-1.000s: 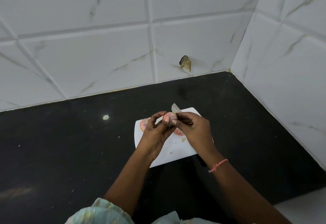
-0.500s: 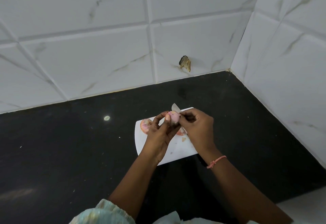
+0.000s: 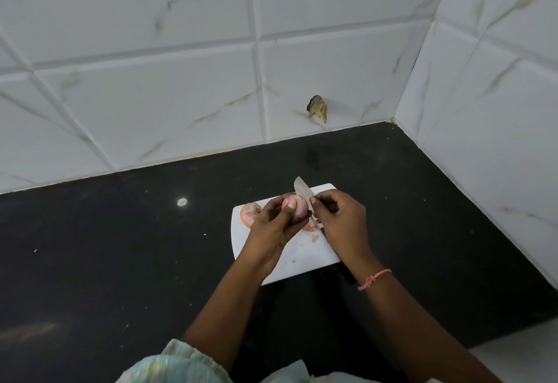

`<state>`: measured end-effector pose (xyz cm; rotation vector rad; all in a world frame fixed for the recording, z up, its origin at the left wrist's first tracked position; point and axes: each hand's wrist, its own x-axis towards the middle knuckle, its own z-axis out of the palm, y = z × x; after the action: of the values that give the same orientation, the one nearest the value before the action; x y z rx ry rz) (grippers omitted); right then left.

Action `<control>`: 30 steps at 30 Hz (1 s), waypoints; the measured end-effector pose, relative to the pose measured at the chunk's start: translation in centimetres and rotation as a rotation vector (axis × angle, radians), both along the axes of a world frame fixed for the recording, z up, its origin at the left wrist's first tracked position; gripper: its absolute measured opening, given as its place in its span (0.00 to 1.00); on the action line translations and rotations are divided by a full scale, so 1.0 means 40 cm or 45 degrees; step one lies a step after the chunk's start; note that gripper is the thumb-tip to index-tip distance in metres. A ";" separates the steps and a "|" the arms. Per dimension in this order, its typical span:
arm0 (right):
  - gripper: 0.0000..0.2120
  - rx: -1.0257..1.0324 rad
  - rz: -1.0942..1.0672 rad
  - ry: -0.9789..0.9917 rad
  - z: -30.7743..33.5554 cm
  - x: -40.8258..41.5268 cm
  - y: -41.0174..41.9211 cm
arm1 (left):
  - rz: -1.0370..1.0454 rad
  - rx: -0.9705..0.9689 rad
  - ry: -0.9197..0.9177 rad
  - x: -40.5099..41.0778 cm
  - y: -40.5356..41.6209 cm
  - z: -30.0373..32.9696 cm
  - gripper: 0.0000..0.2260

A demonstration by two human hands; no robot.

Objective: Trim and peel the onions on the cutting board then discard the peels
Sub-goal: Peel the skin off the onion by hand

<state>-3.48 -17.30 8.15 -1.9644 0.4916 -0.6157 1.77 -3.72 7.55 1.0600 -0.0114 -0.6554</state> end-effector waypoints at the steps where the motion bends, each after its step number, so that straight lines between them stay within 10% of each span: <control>1: 0.02 -0.092 -0.030 0.043 -0.010 0.004 -0.011 | -0.012 -0.015 0.015 0.002 0.002 0.000 0.24; 7: 0.02 -0.402 -0.096 0.221 -0.048 0.005 -0.060 | 0.079 0.198 -0.194 -0.003 -0.002 -0.003 0.23; 18: 0.13 0.131 0.293 0.016 0.025 -0.025 -0.006 | 0.172 0.255 -0.448 0.002 0.001 0.007 0.22; 30: 0.12 0.070 0.215 0.012 0.038 -0.028 0.004 | 0.129 0.309 -0.522 0.003 0.007 0.017 0.21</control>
<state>-4.60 -17.12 9.67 -1.9343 0.3407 -0.4817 1.88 -3.44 8.23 1.4066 -0.2370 -0.3441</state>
